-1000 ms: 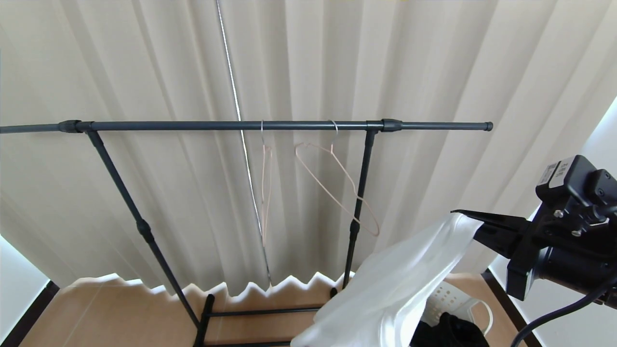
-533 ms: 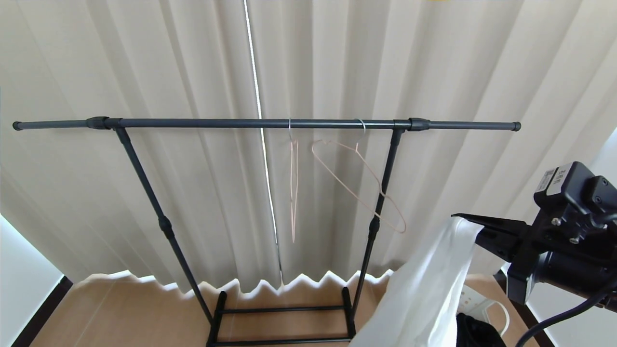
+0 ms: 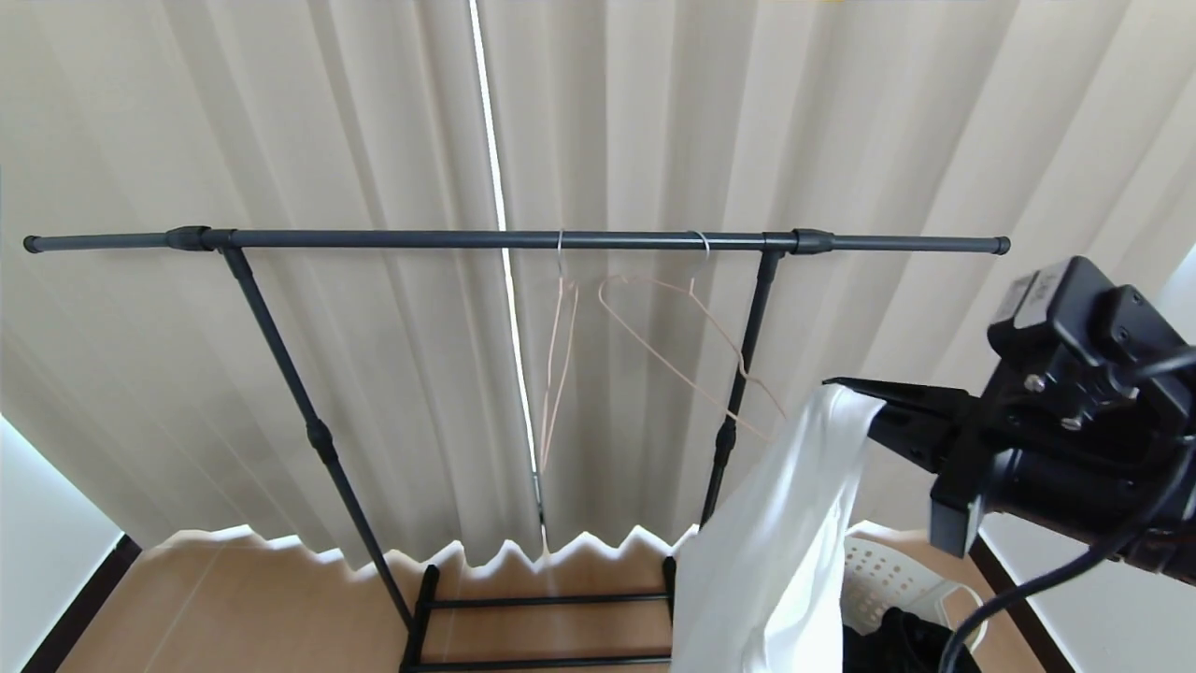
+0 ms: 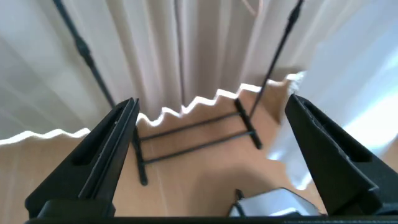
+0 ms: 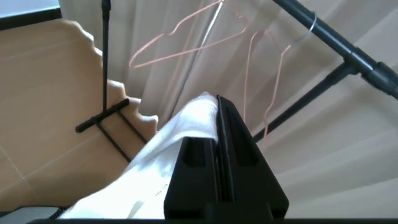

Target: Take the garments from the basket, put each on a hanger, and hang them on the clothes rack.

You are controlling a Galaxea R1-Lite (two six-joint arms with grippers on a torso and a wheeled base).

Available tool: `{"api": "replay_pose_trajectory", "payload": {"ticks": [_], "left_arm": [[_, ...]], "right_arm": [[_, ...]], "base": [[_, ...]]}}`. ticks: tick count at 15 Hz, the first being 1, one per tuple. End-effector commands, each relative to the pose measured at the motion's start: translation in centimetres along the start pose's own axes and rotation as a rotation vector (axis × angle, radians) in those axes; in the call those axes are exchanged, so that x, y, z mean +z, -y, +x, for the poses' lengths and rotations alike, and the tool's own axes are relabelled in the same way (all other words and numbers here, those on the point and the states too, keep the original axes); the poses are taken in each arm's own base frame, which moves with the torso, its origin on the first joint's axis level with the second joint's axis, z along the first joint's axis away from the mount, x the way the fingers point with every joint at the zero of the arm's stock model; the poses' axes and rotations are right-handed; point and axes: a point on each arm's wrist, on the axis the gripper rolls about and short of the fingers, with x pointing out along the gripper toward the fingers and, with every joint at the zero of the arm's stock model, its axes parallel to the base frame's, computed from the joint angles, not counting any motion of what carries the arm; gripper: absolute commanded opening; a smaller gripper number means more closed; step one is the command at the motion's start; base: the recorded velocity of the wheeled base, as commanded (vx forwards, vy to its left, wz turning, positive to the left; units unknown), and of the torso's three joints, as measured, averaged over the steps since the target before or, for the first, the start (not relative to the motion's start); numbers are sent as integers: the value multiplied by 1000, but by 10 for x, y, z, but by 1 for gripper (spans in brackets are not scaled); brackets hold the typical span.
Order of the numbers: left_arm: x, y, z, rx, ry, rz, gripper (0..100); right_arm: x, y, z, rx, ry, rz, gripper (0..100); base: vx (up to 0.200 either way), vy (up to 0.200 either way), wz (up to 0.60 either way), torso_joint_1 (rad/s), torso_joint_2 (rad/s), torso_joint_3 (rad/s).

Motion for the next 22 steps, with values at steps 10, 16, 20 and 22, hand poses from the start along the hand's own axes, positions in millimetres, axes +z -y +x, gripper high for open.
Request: {"api": "replay_pose_trajectory", "payload": {"ticks": [10,16,20,22], "left_arm": [[132,97,197,-352,-554,-362,100],[123,146,261,-340,-616,-361,100],[116,164,283,-293,-614,-331,100],[112,163,294,-191,-579,-358,100]], "right_arm": [[36,5,92,-170,24,457,0],[37,-13,94,-120,19,446,0],[38,-18,95,-120,15,441,0],[37,-18,93,-118,13,439,0]], "base": [[0,0,0,0,0,0],[0,0,0,0,0,0],[0,0,0,0,0,0],[0,0,0,0,0,0]]}}
